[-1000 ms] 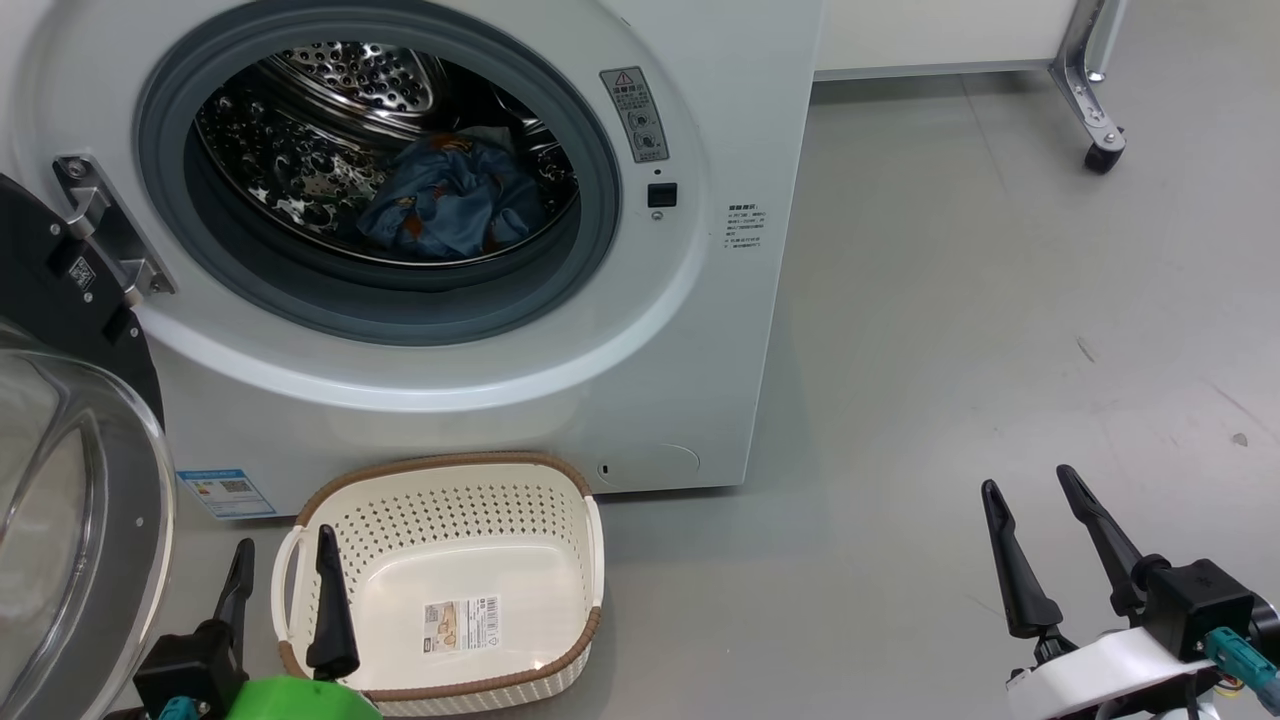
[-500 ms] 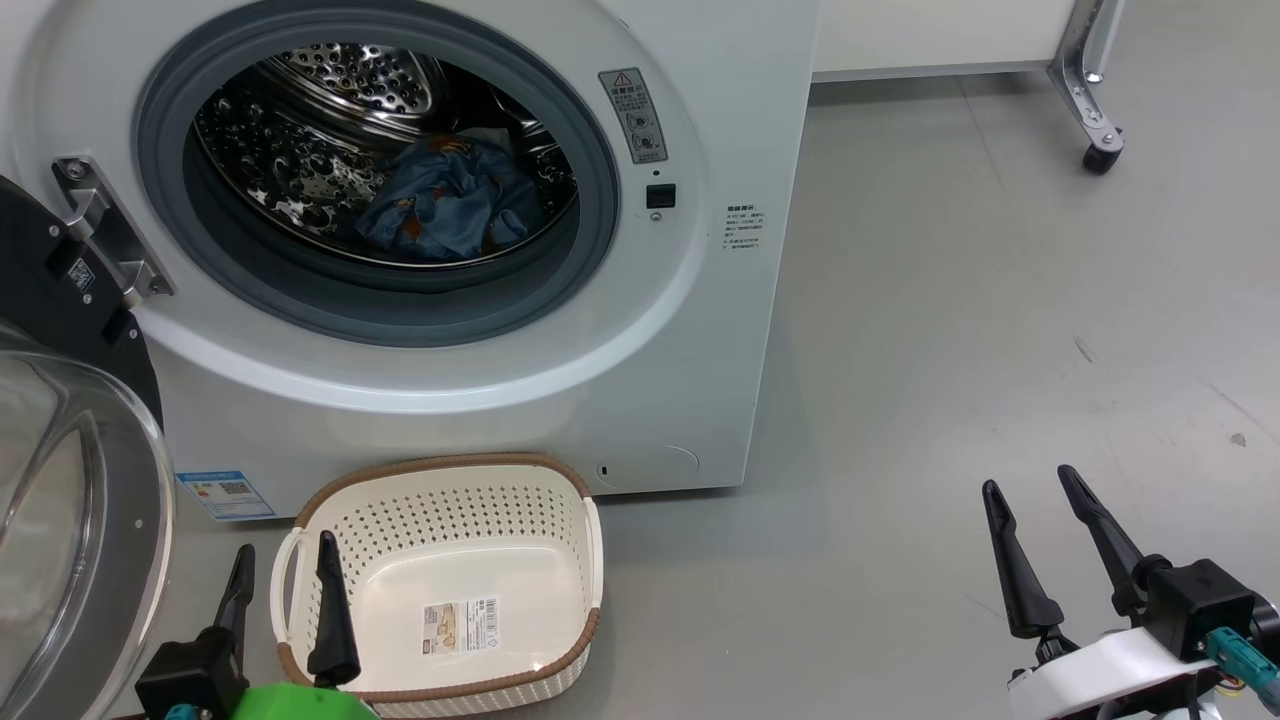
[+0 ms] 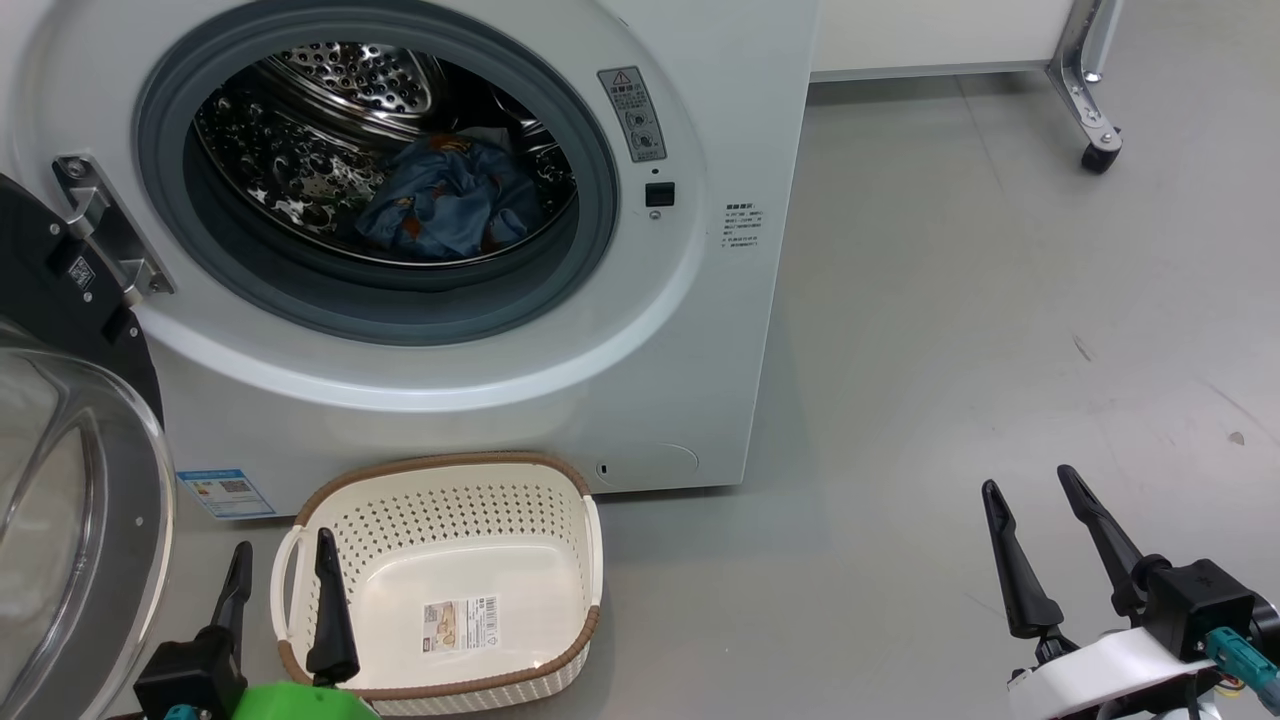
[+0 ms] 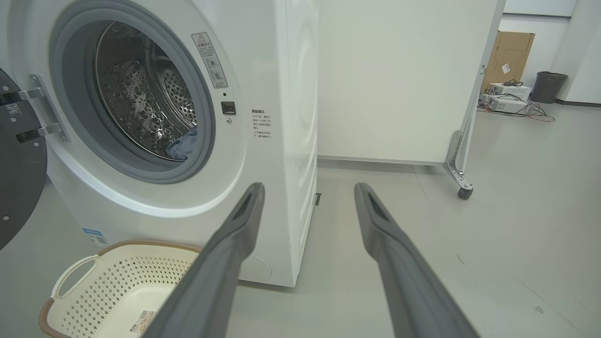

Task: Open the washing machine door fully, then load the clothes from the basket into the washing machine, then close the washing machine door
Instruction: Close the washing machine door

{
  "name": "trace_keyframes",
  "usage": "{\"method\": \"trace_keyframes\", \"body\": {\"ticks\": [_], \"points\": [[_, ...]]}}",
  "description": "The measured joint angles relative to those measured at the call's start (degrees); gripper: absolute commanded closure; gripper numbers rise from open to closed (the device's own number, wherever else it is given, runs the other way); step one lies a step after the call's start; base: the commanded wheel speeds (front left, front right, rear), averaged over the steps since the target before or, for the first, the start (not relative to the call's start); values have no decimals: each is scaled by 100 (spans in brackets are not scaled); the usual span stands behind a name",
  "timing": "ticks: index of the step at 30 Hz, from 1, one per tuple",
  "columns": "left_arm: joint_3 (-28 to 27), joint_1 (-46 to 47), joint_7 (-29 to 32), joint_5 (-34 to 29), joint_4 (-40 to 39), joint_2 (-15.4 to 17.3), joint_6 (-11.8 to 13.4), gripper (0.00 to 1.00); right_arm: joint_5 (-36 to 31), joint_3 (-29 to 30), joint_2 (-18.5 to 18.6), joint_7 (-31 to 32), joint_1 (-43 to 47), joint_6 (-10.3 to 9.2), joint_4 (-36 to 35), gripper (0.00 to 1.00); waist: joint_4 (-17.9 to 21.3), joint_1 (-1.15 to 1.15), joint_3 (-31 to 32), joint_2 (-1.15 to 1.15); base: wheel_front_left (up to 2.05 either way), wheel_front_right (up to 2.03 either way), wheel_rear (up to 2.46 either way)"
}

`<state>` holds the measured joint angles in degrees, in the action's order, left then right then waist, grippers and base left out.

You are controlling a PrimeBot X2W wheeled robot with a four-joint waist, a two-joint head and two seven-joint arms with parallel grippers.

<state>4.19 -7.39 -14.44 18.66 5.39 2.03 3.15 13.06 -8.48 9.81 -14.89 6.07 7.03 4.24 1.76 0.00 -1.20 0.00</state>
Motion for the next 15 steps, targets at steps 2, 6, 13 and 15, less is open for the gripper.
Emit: {"method": "trace_keyframes", "body": {"ticks": [2,6,13,15], "points": [[1,-1,0,0,-8,0,0,0,0,0,0,0,0,1,0,0,0,0,2,0,-52,52,0],[8,-5,0,0,-14,2,15,0,0,0,-1,0,0,0,0,0,1,0,4,0,-64,64,0],[24,-68,0,0,-37,8,18,0,0,1,-1,0,0,0,0,0,5,0,1,0,-91,91,0],[24,-70,0,-7,-44,9,43,0,0,1,-1,0,0,1,0,0,6,0,0,0,-101,101,0]]}}
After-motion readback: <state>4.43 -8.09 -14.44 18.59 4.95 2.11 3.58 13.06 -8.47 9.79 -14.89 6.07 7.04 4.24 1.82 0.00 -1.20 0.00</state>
